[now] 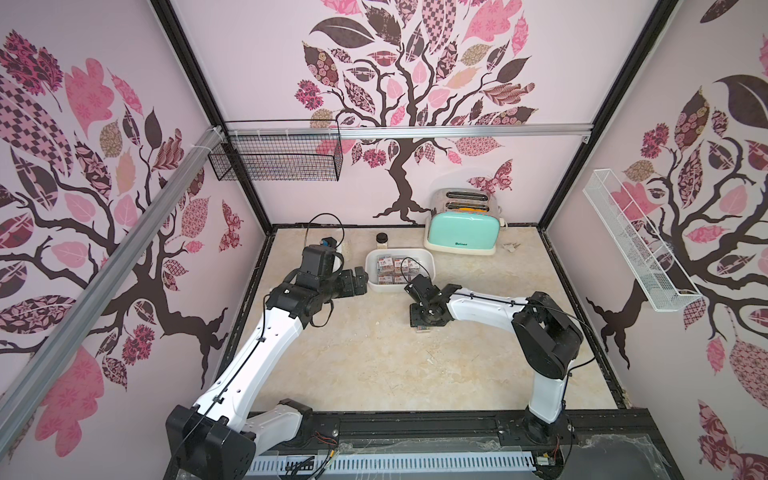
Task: Take the paper clips out of the storage box
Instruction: Place the boxed paper clips at the center of the board.
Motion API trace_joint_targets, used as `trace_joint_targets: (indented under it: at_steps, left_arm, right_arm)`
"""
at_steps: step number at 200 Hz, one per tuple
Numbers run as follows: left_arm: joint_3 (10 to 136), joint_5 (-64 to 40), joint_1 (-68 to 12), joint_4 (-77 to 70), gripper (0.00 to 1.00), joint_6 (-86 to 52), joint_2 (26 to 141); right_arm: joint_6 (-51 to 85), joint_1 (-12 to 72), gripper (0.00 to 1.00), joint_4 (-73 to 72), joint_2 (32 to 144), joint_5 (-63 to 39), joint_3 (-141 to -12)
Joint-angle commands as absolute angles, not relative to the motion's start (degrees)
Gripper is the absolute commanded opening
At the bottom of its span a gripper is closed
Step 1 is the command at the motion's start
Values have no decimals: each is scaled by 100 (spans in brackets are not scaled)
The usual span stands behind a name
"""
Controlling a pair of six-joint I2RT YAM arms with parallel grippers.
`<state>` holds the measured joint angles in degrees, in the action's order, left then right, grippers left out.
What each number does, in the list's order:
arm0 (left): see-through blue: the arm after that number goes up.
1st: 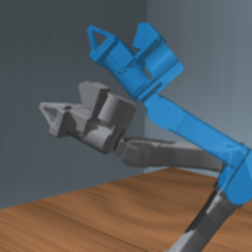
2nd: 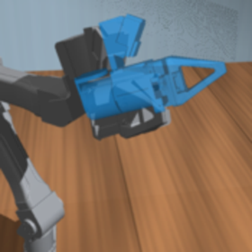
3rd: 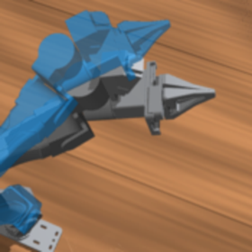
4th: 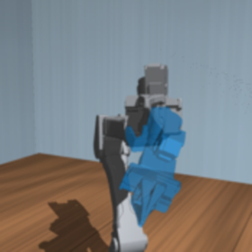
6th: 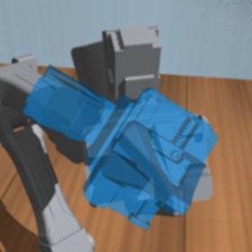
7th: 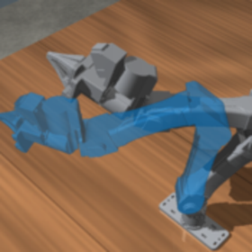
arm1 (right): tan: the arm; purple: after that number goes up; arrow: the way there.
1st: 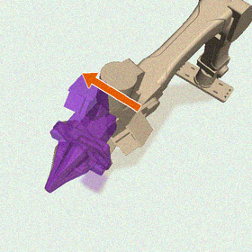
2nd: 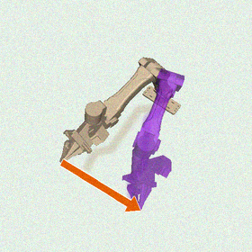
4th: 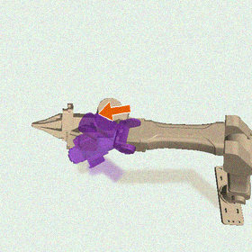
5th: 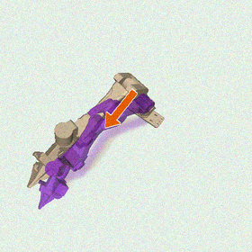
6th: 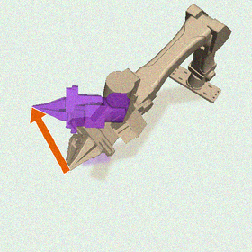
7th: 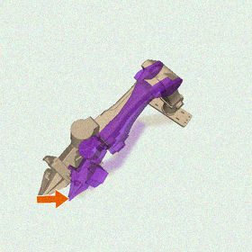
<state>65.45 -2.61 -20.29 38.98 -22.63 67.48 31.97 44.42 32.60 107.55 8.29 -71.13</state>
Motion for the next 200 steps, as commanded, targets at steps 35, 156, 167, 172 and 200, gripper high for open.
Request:
trace_joint_targets:
  at_steps: [35,156,167,172,200]
  left_arm:
    - [6594,-167,-2056,3788,98,-2214,6773]
    - [7958,28,-2054,4004,92,-2188,8525]
    - [8105,61,-2056,4007,89,-2189,8769]
    - [8190,52,-2052,4018,88,-2182,8888]
    - [8677,90,-2057,4077,82,-2212,9579]
  right_arm:
    - [2546,4431,70,3783,10606,1048,-7836]
    - [1578,3399,99,4729,9915,256,-9079]
    - [1538,3357,99,4727,9866,293,-9106]
    - [1526,3334,99,4739,9857,292,-9121]
    - [1512,3253,99,4757,9780,213,-9103]
